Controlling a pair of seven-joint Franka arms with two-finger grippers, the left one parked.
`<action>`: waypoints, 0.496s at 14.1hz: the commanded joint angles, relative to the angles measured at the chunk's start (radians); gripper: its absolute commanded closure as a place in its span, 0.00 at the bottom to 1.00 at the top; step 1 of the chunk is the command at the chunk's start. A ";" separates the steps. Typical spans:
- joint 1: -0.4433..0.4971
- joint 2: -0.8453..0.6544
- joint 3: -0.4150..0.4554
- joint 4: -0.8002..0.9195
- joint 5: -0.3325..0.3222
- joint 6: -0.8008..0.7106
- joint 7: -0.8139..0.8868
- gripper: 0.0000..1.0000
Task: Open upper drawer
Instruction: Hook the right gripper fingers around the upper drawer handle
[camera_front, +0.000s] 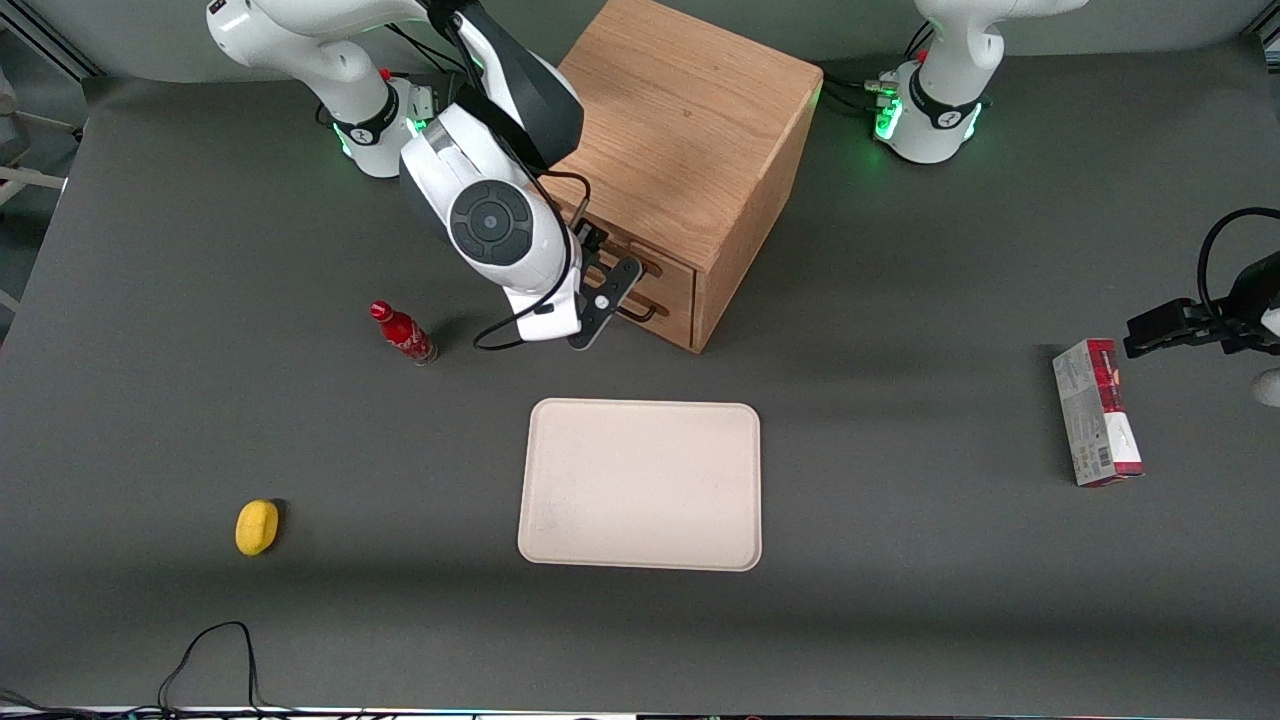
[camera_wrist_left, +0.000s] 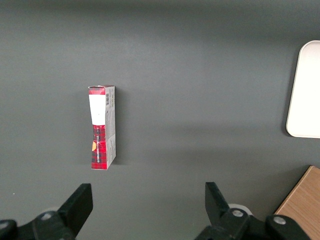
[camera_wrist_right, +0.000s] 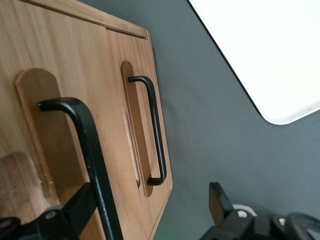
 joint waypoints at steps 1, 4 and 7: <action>0.009 0.013 -0.008 0.010 0.023 -0.006 -0.027 0.00; 0.001 0.018 -0.008 0.017 0.023 -0.005 -0.034 0.00; -0.007 0.018 -0.018 0.018 0.023 -0.006 -0.060 0.00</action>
